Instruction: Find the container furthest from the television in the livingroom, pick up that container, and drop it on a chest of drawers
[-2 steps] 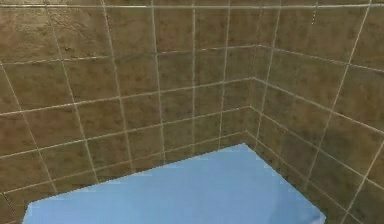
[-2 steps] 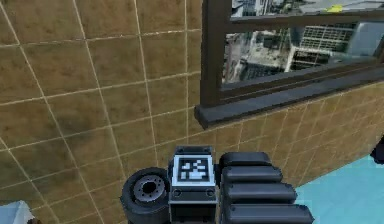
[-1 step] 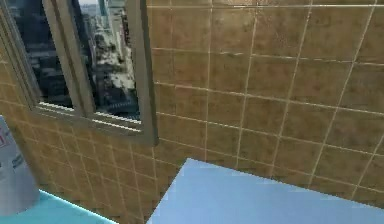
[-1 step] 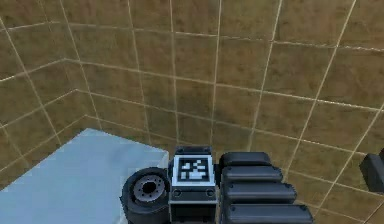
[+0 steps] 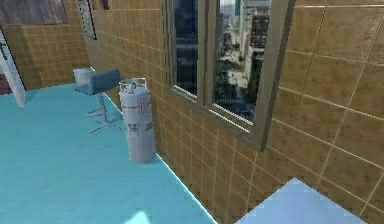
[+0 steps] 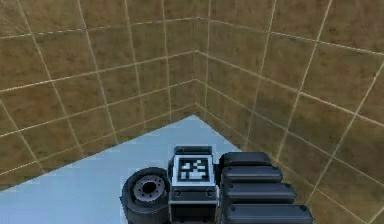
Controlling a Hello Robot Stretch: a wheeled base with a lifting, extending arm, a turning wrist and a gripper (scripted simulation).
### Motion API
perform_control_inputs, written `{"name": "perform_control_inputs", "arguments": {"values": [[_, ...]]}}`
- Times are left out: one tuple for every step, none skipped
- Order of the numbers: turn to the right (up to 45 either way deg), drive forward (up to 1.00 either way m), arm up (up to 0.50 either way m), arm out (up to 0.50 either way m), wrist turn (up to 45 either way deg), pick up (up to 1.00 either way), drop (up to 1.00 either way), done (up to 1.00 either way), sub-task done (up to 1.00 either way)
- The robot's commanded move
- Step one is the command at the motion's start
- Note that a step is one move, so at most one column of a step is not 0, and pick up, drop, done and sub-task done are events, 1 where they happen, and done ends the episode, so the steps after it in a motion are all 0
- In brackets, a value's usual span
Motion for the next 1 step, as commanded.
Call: {"name": "perform_control_inputs", "arguments": {"values": [[0.0, 0.05, 0.00, 0.00, 0.0, 0.00, 0.00, 0.00, 0.00]]}}
